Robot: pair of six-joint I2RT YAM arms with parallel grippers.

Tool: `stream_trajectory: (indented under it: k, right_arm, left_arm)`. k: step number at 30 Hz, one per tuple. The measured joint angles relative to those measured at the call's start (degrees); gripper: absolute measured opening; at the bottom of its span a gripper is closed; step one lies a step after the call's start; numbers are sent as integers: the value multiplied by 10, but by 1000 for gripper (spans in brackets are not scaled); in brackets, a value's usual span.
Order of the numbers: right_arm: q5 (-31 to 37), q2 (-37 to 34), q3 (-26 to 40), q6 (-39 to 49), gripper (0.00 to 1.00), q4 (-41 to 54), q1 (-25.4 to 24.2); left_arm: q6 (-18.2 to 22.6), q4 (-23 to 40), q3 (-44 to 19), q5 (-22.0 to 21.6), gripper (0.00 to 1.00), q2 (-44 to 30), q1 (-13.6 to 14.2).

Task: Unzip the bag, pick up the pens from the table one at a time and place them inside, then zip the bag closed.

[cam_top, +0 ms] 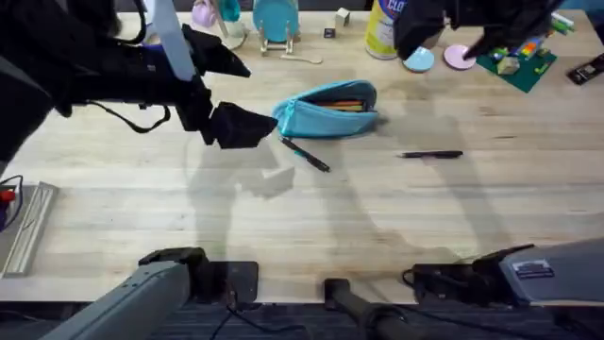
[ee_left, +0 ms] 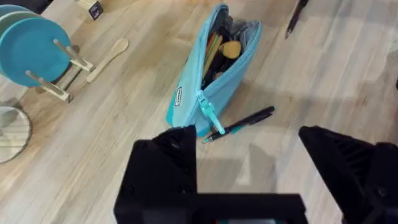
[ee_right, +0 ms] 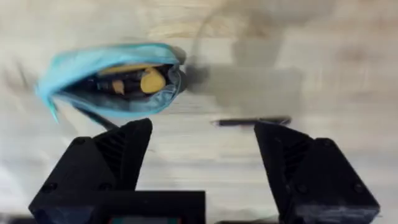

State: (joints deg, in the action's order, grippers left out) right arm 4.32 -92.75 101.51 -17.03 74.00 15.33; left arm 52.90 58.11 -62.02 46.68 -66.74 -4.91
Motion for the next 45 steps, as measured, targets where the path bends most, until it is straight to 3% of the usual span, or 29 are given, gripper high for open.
stream_trajectory:
  k: [7,11,25,45]
  right_arm:
    - [0,0,0,-280,998,13,-43]
    - [0,0,0,-365,999,15,-45]
    - [79,0,-17,-475,995,104,-45]
    - [26,-3,-281,-527,995,-132,-45]
  left_arm:
    - [0,0,0,0,993,0,0]
    - [0,0,0,0,993,0,0]
    - [0,0,0,0,993,0,0]
    - [0,0,0,0,993,0,0]
